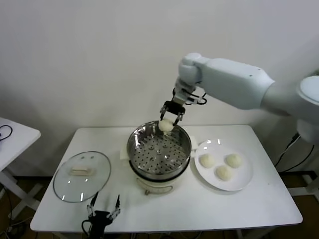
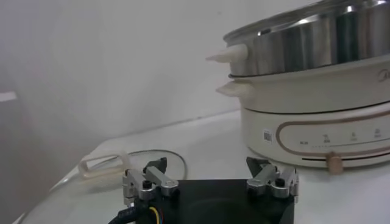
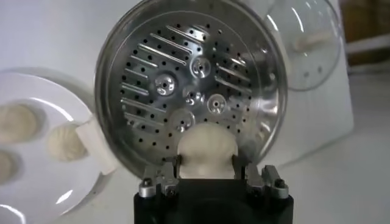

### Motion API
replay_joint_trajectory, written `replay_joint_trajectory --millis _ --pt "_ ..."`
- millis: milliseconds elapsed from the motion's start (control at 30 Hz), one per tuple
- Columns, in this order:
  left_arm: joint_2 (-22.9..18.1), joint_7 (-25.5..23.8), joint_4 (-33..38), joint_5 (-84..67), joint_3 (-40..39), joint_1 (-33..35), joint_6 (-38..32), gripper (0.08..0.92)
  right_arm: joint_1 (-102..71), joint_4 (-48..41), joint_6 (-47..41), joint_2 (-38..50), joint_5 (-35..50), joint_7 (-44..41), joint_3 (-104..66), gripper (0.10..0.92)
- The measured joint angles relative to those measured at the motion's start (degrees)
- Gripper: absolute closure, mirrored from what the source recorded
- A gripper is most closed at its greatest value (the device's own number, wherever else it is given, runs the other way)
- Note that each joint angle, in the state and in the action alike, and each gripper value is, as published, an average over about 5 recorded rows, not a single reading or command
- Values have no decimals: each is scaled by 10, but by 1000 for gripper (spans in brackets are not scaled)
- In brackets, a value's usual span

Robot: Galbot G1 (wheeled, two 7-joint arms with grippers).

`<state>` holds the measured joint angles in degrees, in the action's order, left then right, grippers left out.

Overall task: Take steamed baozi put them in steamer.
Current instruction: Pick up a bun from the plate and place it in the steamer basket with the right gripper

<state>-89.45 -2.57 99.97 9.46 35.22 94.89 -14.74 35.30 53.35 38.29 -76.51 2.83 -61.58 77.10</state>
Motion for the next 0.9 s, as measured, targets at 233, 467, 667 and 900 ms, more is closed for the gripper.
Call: replay_joint_trajectory --millis 233,467,667,900 --pt "0 1 -6 3 -1 0 -4 177 -44 -43 32 -29 -60 15 -22 432" --pt "0 1 -10 4 -2 -3 -6 177 -75 -96 56 -53 -103 31 -47 431" --pt "2 1 -11 4 -2 -5 -6 177 -94 -132 69 -68 -124 44 -61 422" --pt "4 1 -15 4 -3 -7 -6 177 -106 -159 79 -79 -137 58 -74 374"
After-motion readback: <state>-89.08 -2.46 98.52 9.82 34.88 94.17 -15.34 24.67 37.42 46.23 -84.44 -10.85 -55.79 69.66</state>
